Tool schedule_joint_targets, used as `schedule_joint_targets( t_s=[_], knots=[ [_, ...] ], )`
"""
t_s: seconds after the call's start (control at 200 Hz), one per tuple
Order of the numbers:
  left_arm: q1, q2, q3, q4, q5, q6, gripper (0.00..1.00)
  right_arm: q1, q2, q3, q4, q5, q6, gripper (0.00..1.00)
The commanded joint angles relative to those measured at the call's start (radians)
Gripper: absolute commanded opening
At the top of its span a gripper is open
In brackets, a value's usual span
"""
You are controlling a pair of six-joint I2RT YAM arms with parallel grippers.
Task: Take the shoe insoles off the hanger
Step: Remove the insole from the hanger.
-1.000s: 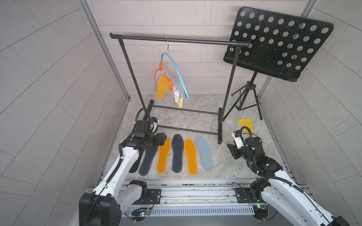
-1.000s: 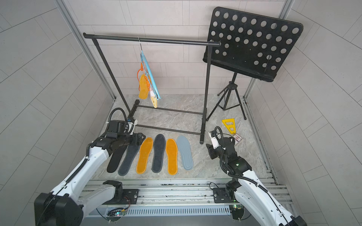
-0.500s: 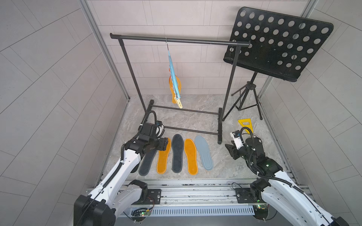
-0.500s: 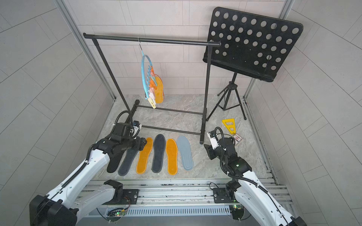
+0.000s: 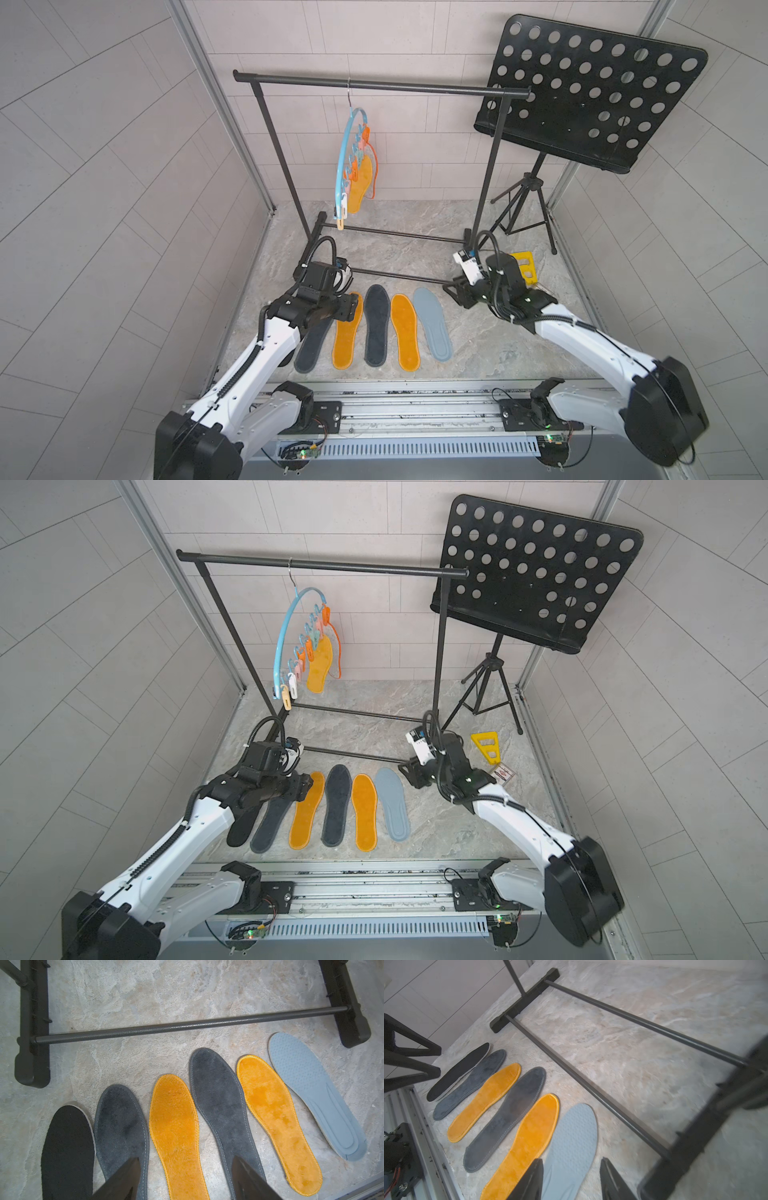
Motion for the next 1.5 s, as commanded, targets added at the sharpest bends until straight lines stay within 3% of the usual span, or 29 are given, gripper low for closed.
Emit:
schedule_joint_targets(
  t_s=[0.0,0.325,0.435,0.606,0.706,0.761,0.871,1.006,1.166,1.496],
  knots=[
    [-0.009,-0.008,-0.007,0.000,-0.021,0.012,0.76,0.038,0.182,0.210,0.062,0.016,0.005,0.51],
    [-0.015,0.016,-0.006,-0.004,-0.025,0.014,0.76,0.044,0.759,0.964,0.104,0.082,0.100,0.59],
    [-0.015,0.025,-0.007,-0.006,-0.024,0.015,0.76,0.042,0.885,1.165,0.075,0.136,0.090,0.63],
    [-0.017,0.030,-0.007,-0.010,-0.031,0.017,0.76,0.040,1.069,1.491,-0.019,0.103,0.064,0.64],
    [-0.018,0.035,-0.007,-0.011,-0.033,0.018,0.76,0.034,1.196,1.689,-0.045,0.079,0.080,0.57],
    [-0.017,0.037,-0.007,-0.012,-0.034,0.018,0.76,0.031,1.251,1.763,-0.017,0.047,0.111,0.48],
    [-0.018,0.040,-0.009,-0.008,-0.032,0.021,0.76,0.030,1.305,1.806,0.053,0.013,0.185,0.22],
    [-0.018,0.040,-0.009,-0.009,-0.039,0.022,0.76,0.034,1.310,1.806,0.069,-0.034,0.166,0.19],
    [-0.018,0.043,-0.009,-0.006,-0.039,0.022,0.76,0.026,1.310,1.803,0.082,-0.034,0.169,0.00],
    [-0.018,0.044,-0.011,0.002,-0.025,0.022,0.76,0.015,1.264,1.766,0.068,-0.118,0.183,0.00]
  ],
)
